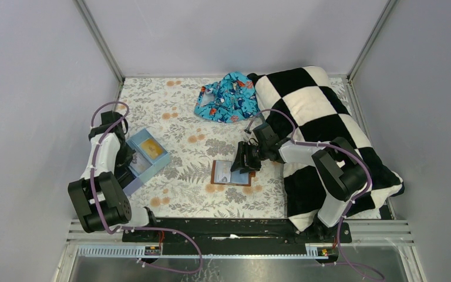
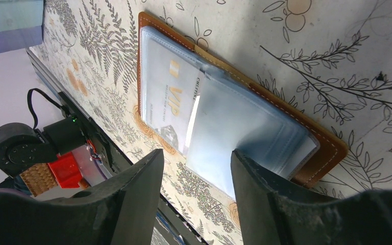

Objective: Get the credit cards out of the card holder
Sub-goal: Place the credit card in the storage box.

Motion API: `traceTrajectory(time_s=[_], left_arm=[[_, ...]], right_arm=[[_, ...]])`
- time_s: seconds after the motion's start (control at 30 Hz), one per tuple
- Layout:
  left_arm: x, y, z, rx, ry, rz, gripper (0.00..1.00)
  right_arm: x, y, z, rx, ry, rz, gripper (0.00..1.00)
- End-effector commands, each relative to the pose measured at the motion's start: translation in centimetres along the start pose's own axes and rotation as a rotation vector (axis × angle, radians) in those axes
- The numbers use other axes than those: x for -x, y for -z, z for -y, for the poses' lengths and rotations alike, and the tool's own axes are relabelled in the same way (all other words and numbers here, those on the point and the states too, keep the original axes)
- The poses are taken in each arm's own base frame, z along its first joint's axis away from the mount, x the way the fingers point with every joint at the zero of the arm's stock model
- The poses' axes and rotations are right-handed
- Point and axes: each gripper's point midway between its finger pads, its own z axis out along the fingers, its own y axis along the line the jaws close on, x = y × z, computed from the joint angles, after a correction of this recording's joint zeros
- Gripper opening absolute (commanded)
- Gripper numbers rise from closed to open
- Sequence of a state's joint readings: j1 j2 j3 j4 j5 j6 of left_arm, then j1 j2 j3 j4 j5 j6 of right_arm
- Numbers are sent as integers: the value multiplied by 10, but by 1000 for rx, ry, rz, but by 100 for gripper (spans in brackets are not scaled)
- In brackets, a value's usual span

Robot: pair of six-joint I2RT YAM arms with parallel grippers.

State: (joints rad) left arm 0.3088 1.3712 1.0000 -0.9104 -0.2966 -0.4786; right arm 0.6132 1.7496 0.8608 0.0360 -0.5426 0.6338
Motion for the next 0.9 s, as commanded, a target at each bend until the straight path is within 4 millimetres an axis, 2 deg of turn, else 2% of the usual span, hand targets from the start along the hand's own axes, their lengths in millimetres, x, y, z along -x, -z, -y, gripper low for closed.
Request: traceTrajectory(time_s=[0.0,0.1,0.37,0.47,0.57,0.67,0.77,0.87], left_arm=[[8,6,41,-217,-6,4,0],[12,10,53,-282,-11,5,0],[21,12,43,-231,36,63,1],[16,6,41,-215,44,36,15],[12,1,34,-196,71,26,26],[13,3,23,-179,106,37,29],[19,15,8,-138,151,82,29],[32,35,-10,-88,209,170,29]], right_arm=[[-16,-5,21,-77,-31,-43,59],[-16,-4,23,-87,-36,-36,60],[-17,-3,29,-118,-35,-40,60],[-17,-5,30,-120,-39,-45,60],[-17,-6,30,-119,-38,-47,60],[-19,-7,33,-124,-40,-53,60],[-20,-10,34,-123,-43,-64,59],[-20,-10,34,-121,-43,-61,59]])
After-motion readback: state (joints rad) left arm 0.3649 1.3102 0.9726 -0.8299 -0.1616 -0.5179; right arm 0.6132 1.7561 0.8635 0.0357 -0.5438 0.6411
